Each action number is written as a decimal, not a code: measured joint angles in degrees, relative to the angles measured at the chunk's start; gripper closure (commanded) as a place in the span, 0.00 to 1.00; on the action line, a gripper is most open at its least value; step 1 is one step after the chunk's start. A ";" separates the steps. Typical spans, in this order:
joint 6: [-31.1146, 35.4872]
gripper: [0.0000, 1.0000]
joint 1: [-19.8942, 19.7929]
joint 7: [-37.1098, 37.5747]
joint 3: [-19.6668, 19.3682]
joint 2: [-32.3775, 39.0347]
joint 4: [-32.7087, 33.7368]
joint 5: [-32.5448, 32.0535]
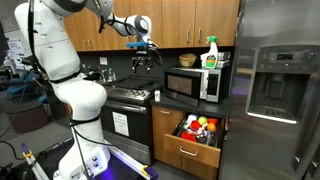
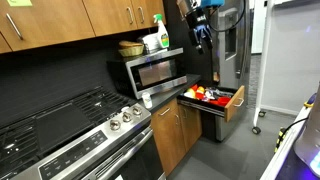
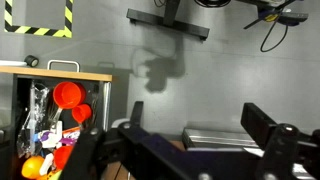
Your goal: Remove the red pot out of the drawer
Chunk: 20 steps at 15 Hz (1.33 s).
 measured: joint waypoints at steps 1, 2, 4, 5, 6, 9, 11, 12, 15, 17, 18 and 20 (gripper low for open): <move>0.01 0.00 0.00 0.00 0.00 0.00 0.00 0.00; 0.02 0.00 0.00 0.00 0.00 0.00 0.00 0.00; 0.02 0.00 0.00 0.00 0.00 0.00 0.00 0.00; 0.02 0.00 0.00 0.00 0.00 0.00 0.00 0.00; 0.02 0.00 0.00 0.00 0.00 0.00 0.00 0.00; 0.02 0.00 0.00 0.00 0.00 0.02 -0.03 0.00; 0.08 0.00 -0.04 0.01 -0.01 0.05 -0.07 0.00; 0.21 0.00 -0.07 0.01 -0.04 0.07 -0.11 0.00; 1.57 0.00 -0.51 0.01 -0.35 0.25 -0.35 -1.03; 3.23 0.00 -1.05 0.02 -0.79 0.55 -0.62 -2.25; 4.08 0.00 -1.34 0.04 -1.08 0.78 -0.69 -2.81; 5.93 0.00 -2.00 0.12 -1.70 1.33 -0.74 -3.46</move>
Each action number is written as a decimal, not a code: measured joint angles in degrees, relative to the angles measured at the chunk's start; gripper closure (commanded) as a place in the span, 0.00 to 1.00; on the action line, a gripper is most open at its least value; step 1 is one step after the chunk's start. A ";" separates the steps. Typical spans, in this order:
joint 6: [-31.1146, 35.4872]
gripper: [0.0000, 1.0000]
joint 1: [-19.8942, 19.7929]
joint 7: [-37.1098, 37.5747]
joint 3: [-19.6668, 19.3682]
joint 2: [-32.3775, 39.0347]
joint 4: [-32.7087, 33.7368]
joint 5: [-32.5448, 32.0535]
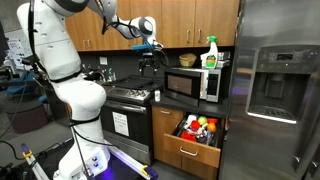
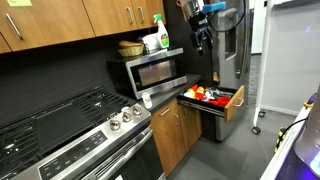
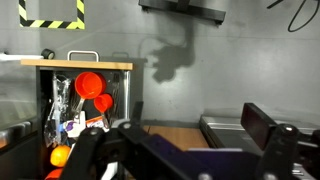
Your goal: Remove the red pot out of the drawer
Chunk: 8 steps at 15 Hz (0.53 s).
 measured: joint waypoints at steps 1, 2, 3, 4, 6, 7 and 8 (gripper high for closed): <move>1.00 0.00 -0.34 0.14 -0.28 0.27 -0.03 -0.24; 2.00 0.00 -0.67 0.32 -0.55 0.49 -0.11 -0.52; 3.12 0.00 -0.97 0.48 -0.84 0.78 -0.18 -0.89; 4.23 0.00 -1.30 0.59 -1.09 1.09 -0.29 -1.25; 6.48 0.00 -1.91 0.89 -1.65 1.79 -0.67 -2.22; 7.58 0.00 -2.22 1.12 -1.91 2.24 -0.92 -2.59; 8.62 0.00 -2.49 1.37 -2.16 2.69 -1.14 -2.98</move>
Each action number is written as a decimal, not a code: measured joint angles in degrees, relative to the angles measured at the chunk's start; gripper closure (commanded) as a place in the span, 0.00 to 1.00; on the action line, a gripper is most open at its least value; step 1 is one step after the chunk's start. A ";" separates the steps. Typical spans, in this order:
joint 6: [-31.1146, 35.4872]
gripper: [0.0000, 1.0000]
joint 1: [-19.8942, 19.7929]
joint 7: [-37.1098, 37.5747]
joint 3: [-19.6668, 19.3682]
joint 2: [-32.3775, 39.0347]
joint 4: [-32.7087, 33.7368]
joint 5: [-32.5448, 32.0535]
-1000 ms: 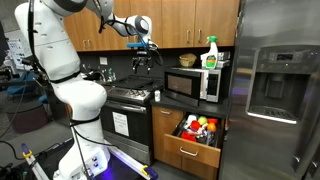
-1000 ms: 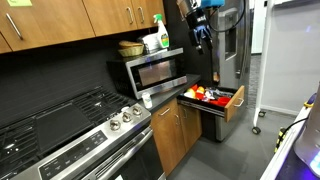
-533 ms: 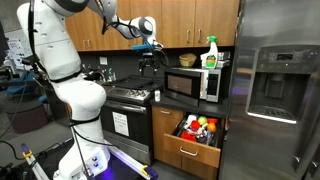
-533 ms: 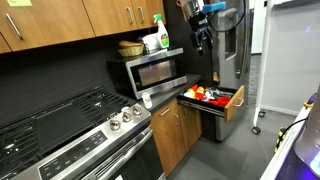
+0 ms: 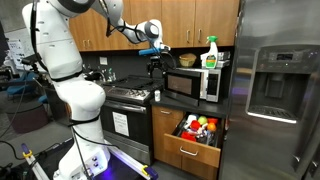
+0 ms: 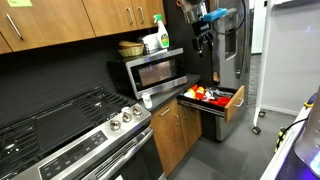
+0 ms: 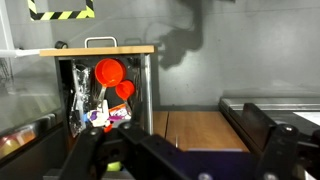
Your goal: Remove the red pot out of the drawer
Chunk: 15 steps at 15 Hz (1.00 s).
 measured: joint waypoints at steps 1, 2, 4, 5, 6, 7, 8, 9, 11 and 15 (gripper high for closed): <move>1.03 0.00 -0.26 0.21 -0.21 0.44 -0.27 -0.26; 2.09 0.00 -0.52 0.64 -0.38 0.86 -0.54 -0.39; 4.08 0.00 -0.99 2.11 -0.57 1.69 -0.95 -0.84; 5.01 0.00 -1.20 3.11 -0.62 2.08 -1.18 -1.19; 5.90 0.00 -1.39 4.19 -0.66 2.46 -1.44 -1.39; 6.82 0.00 -1.58 5.54 -0.67 2.88 -1.71 -1.72; 7.71 0.00 -1.75 7.00 -0.68 3.36 -2.01 -2.28; 8.47 0.00 -1.87 8.38 -0.72 3.89 -2.23 -2.55; 9.57 0.00 -2.08 10.30 -0.82 5.15 -2.37 -2.60; 11.56 0.00 -2.25 11.48 -1.40 7.32 -2.34 -2.59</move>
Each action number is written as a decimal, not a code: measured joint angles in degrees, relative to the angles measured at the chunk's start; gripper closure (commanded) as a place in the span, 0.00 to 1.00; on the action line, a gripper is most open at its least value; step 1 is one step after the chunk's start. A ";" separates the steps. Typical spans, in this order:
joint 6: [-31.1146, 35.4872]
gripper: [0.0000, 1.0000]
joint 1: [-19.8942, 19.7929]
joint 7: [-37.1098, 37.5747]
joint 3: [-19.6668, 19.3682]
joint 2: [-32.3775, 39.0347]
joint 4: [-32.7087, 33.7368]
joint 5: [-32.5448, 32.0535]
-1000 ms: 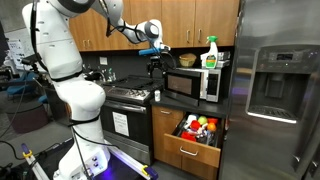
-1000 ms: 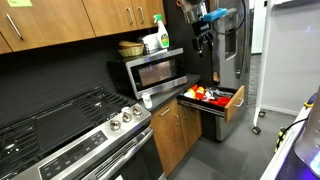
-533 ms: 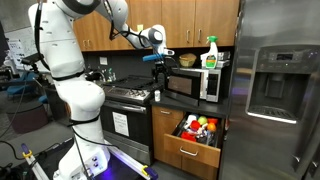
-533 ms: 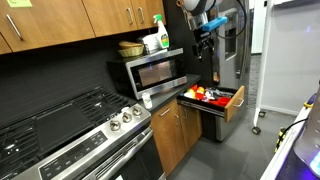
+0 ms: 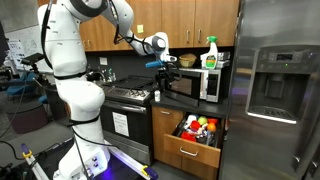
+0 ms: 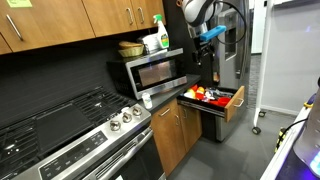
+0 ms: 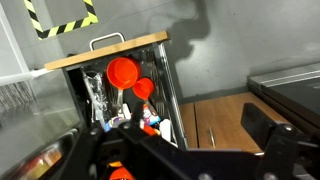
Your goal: Remove the red pot out of the drawer
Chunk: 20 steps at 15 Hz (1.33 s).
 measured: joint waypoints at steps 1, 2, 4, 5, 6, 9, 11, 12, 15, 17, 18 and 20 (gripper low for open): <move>0.60 0.00 -0.11 0.09 -0.23 0.46 0.02 0.02; 1.27 0.00 -0.23 0.13 -0.48 0.89 0.05 0.08; 2.78 0.00 -0.33 0.54 -0.76 2.00 0.09 0.44; 3.64 0.00 -0.33 0.86 -0.83 2.67 0.12 0.74; 4.52 0.00 -0.32 1.21 -0.83 3.49 0.20 1.22; 7.56 0.00 0.03 3.54 -0.57 6.50 0.44 3.17; 9.40 0.00 0.22 6.14 -0.40 8.71 0.73 4.73; 10.18 0.00 0.29 7.37 -0.37 9.81 1.00 5.57; 11.55 0.00 0.22 10.02 -0.54 11.97 1.88 6.94; 12.01 0.00 0.21 11.83 -0.91 12.70 2.46 7.04; 12.11 0.00 0.20 12.69 -1.18 12.93 2.72 7.03; 12.13 0.00 0.18 13.88 -1.91 13.19 3.13 6.46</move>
